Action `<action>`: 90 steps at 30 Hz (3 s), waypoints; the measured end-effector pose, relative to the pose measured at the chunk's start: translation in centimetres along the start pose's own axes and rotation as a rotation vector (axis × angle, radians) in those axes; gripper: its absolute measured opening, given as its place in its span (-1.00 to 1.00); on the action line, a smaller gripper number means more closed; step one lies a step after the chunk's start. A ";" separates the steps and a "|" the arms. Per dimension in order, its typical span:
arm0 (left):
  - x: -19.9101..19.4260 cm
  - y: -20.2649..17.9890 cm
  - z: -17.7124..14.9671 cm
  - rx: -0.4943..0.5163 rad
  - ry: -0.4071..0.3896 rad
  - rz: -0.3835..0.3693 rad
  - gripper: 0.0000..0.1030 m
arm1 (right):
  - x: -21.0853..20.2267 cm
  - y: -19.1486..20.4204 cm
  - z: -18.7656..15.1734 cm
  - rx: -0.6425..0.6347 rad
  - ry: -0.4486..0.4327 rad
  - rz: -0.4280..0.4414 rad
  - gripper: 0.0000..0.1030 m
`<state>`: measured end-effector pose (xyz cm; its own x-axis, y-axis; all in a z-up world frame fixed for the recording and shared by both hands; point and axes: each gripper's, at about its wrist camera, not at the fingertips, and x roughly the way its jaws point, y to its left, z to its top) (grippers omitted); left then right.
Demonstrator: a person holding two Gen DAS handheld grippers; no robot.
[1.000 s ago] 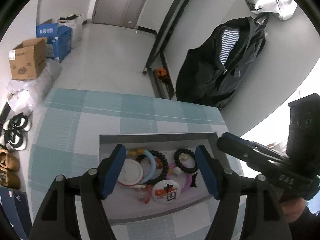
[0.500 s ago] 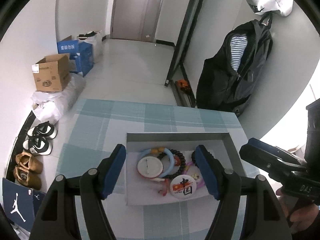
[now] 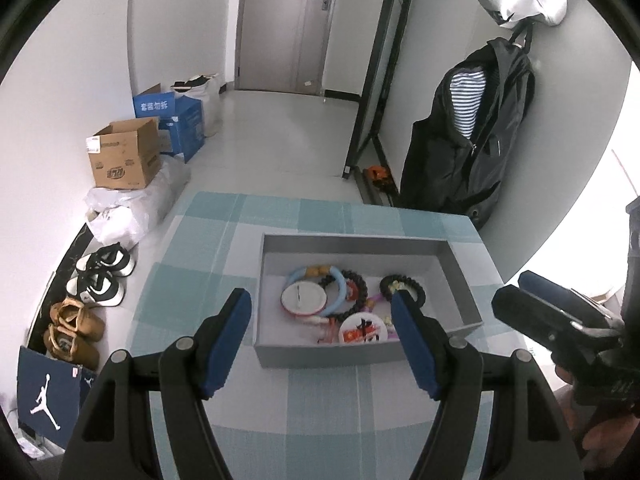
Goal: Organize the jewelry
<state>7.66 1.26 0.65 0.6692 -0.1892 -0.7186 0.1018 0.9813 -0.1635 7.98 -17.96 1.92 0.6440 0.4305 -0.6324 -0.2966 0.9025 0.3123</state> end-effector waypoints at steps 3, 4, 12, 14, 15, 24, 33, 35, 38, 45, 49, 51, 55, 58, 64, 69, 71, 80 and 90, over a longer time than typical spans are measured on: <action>-0.4 -0.1 -0.3 -0.005 0.001 0.003 0.32 | -0.2 0.5 -0.5 -0.010 0.004 -0.004 1.00; -0.5 -0.1 -0.4 -0.006 -0.001 0.004 0.32 | -0.3 0.5 -0.7 -0.013 0.003 -0.002 1.00; -1.1 -0.3 -1.8 0.004 -0.007 0.020 0.32 | -0.9 0.8 -2.0 -0.015 0.000 -0.020 1.00; -1.2 -0.3 -1.9 0.002 -0.009 0.026 0.32 | -1.1 0.8 -2.1 -0.018 -0.008 -0.024 1.00; -1.2 -0.3 -2.0 0.001 -0.011 0.024 0.32 | -1.2 0.8 -2.2 -0.015 -0.009 -0.024 1.00; -1.3 -0.7 -2.5 0.018 -0.018 0.029 0.32 | -1.3 1.0 -2.6 -0.017 -0.016 -0.029 1.00; -1.1 -0.5 -2.6 0.009 -0.009 0.028 0.32 | -1.0 0.7 -2.6 -0.004 -0.013 -0.031 1.00; -1.1 -0.5 -2.6 0.012 -0.006 0.027 0.32 | -1.0 0.7 -2.6 -0.003 -0.010 -0.027 1.00; -0.9 -0.6 -2.5 0.013 -0.002 0.023 0.32 | -0.9 0.8 -2.6 -0.010 -0.006 -0.029 1.00; -0.9 -0.5 -2.5 0.009 -0.006 0.043 0.32 | -0.6 0.8 -2.6 -0.006 -0.001 -0.027 1.00; -0.8 -0.4 -2.5 0.006 -0.005 0.037 0.32 | -0.6 0.8 -2.6 -0.005 0.001 -0.027 1.00; -0.8 -0.4 -2.5 0.005 -0.003 0.035 0.32 | -0.6 0.7 -2.6 -0.004 0.001 -0.026 1.00; -0.7 -0.5 -2.4 0.002 0.001 0.031 0.32 | -0.6 0.7 -2.6 -0.003 0.001 -0.027 1.00; -0.6 -0.5 -2.4 0.000 0.009 0.023 0.32 | -0.5 0.7 -2.6 -0.003 0.001 -0.028 1.00; -0.7 -0.5 -2.5 0.002 0.004 0.032 0.32 | -0.5 0.6 -2.6 -0.001 0.000 -0.029 1.00; -0.8 -0.6 -2.5 0.005 0.006 0.026 0.32 | -0.5 0.5 -2.6 0.003 0.001 -0.029 1.00; -0.8 -0.8 -2.5 0.011 0.004 0.028 0.32 | -0.6 0.5 -2.6 0.003 0.000 -0.029 1.00; -0.8 -1.0 -2.5 0.020 0.006 0.024 0.32 | -0.5 0.5 -2.5 0.004 0.004 -0.029 1.00; -0.5 -0.5 -2.5 -0.003 0.017 0.027 0.32 | -0.3 0.6 -2.7 0.001 0.008 -0.031 1.00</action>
<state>5.41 0.81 -0.61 0.6591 -0.1634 -0.7341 0.0816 0.9859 -0.1461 5.73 -17.47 0.40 0.6468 0.4028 -0.6476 -0.2758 0.9152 0.2938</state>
